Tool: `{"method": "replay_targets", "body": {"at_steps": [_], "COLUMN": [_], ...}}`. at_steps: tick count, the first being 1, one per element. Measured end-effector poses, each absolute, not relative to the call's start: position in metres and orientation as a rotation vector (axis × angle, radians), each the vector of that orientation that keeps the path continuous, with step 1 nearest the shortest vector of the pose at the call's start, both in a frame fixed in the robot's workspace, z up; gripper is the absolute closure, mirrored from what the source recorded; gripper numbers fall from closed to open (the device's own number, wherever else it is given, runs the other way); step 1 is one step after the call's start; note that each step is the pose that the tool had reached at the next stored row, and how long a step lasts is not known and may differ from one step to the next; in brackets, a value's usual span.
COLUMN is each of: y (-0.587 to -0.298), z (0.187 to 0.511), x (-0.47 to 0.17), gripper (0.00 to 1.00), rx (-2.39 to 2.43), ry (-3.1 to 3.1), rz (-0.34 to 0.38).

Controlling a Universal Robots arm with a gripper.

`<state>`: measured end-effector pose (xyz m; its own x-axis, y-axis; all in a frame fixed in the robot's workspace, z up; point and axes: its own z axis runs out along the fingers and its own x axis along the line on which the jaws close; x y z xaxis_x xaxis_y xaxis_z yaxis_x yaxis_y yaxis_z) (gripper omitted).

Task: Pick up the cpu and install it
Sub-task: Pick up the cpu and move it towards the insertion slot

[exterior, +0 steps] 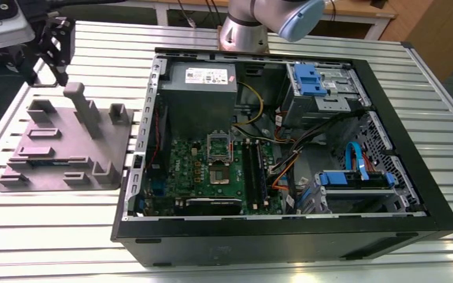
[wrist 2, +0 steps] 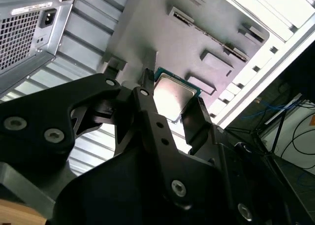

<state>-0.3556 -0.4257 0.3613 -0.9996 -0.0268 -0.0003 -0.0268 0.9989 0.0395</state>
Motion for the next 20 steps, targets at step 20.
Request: {"method": "replay_targets", "body": {"at_steps": [20], "y": [-0.426], "z": [0.361], "x": [-0.292], "gripper": [0.53], "rx": [0.027], "ry": [-3.141], "rz": [-0.062]}}
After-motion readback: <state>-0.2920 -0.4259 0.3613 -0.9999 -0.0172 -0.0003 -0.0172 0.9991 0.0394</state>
